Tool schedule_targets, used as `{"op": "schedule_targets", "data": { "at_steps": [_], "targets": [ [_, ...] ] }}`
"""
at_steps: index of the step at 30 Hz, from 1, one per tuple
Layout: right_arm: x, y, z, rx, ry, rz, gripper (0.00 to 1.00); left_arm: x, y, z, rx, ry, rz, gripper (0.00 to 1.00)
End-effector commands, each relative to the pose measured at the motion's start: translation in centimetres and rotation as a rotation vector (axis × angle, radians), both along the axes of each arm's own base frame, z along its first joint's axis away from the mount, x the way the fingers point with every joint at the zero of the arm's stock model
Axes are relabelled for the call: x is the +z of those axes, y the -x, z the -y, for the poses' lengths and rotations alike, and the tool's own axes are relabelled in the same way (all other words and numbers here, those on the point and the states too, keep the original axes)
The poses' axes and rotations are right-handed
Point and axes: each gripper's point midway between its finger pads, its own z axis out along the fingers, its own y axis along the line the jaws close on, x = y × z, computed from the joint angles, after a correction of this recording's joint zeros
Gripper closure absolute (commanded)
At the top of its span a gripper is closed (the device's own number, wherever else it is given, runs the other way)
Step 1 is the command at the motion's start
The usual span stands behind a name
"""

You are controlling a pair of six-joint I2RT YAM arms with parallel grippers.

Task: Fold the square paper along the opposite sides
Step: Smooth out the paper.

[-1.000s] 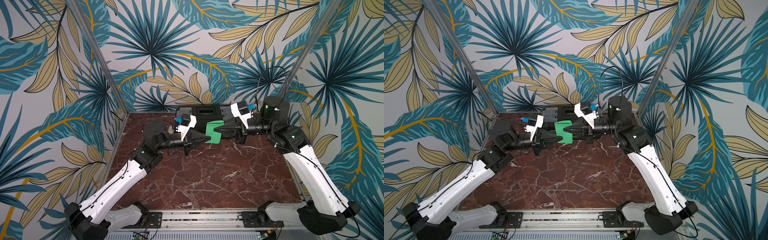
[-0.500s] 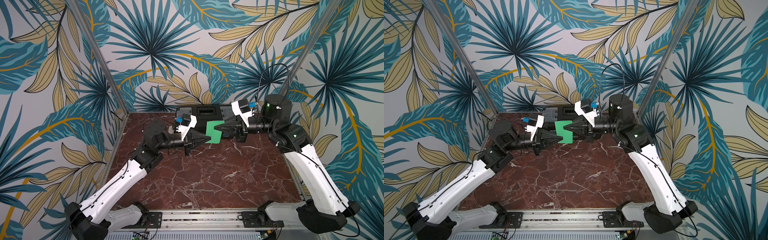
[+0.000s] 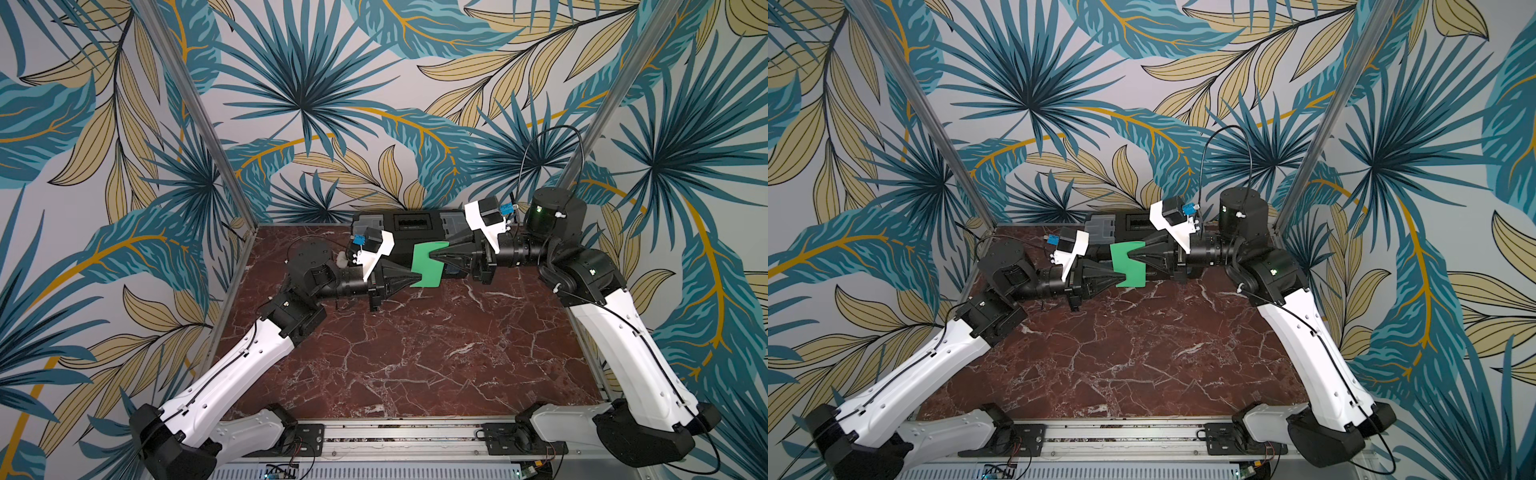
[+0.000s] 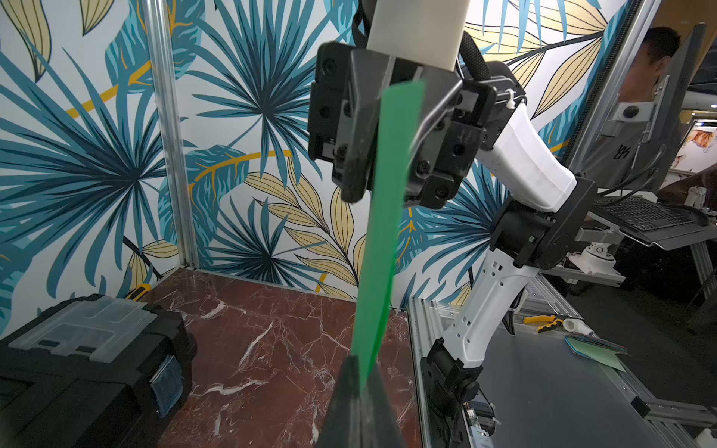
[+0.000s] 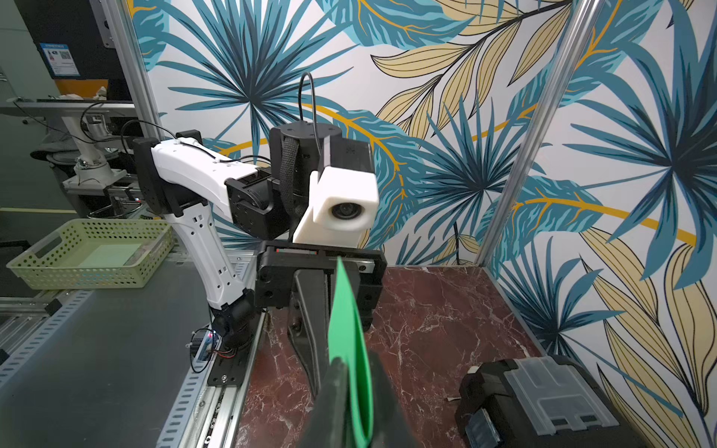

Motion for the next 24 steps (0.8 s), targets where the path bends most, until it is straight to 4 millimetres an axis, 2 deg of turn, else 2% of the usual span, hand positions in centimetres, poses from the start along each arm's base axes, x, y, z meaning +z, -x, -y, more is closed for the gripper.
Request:
{"op": "schedule_targets", "data": {
  "at_steps": [1,2,6,7,8,10,12,16,19,21,23,24],
  "targets": [
    [0.9,0.3,0.3,-0.011,-0.010,0.028,0.84,-0.6,0.0,0.1,-0.001,-0.013,-0.004,1.00],
    [1.0,0.3,0.4,-0.012,-0.011,0.029,1.00,-0.7,0.0,0.1,0.001,-0.015,-0.004,1.00],
    [0.7,0.3,0.4,-0.014,-0.007,0.021,1.00,-0.4,0.0,0.0,0.005,-0.009,0.003,1.00],
    [0.6,0.3,0.4,-0.019,-0.005,0.017,0.85,-0.2,0.0,-0.1,0.008,-0.004,0.007,1.00],
    [0.2,0.2,0.4,-0.020,0.000,0.009,0.76,0.0,0.0,-0.2,0.014,0.001,0.012,1.00],
    [-0.7,0.3,0.4,-0.014,0.010,-0.008,0.63,0.8,0.2,-0.4,0.025,0.016,0.030,1.00],
    [-1.8,0.4,0.3,-0.007,0.021,-0.024,0.58,1.5,0.3,-0.7,0.036,0.031,0.050,1.00],
    [-3.3,0.4,0.3,0.003,0.038,-0.052,0.58,3.0,0.7,-1.2,0.056,0.052,0.090,1.00],
    [-3.6,0.7,0.2,0.023,0.038,-0.063,0.62,3.6,0.8,-1.4,0.066,0.061,0.102,1.00],
    [-3.8,0.8,0.1,0.034,0.039,-0.067,0.69,3.8,0.8,-1.5,0.068,0.066,0.107,1.00],
    [-4.0,0.8,0.0,0.043,0.040,-0.074,0.83,3.9,0.8,-1.5,0.072,0.068,0.109,1.00],
    [-4.0,0.8,0.0,0.046,0.040,-0.077,0.93,3.9,0.8,-1.5,0.074,0.069,0.110,1.00]
  ]
}}
